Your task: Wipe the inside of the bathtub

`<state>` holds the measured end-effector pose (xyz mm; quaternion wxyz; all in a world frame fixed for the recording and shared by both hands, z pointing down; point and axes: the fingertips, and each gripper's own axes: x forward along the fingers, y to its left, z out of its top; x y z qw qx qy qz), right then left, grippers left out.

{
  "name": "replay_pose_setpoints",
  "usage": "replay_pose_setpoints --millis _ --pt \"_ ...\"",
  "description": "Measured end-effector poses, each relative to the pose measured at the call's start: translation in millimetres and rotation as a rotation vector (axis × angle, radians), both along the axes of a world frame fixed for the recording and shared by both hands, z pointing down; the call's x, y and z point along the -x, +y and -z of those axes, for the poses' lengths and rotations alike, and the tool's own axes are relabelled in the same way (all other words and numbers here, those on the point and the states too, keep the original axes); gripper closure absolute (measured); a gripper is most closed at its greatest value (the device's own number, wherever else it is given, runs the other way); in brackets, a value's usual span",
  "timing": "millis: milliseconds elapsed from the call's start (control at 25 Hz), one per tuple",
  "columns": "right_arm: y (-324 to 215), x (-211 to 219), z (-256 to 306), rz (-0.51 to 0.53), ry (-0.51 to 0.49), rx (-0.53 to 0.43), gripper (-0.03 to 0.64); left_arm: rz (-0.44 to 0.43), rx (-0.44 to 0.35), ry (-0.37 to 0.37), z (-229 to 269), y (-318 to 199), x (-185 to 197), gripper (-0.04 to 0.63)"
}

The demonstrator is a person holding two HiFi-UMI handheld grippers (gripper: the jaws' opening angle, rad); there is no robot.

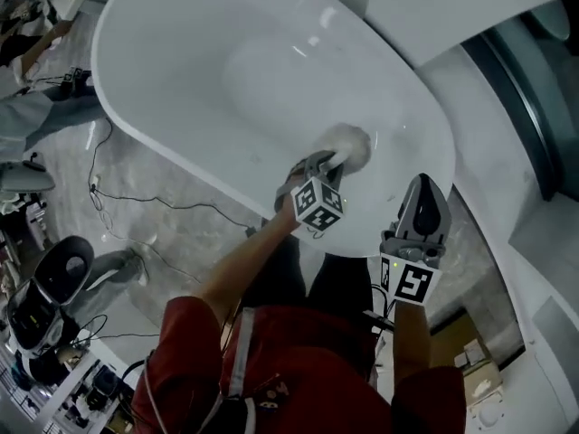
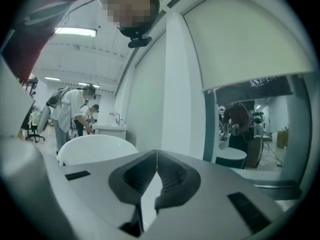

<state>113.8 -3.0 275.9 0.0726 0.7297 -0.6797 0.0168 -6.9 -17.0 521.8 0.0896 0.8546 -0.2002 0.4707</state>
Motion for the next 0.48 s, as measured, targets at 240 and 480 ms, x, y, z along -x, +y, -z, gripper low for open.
replay_pose_setpoints --millis 240,480 --pt "-41.9 39.6 80.6 0.022 -0.018 -0.126 0.604 0.156 -0.164 0.173 131.4 -58.6 32.0 0.503" --pt "-71.9 106.7 159.5 0.061 -0.02 -0.207 0.604 0.284 -0.325 0.369 269.2 -103.4 93.4 0.503"
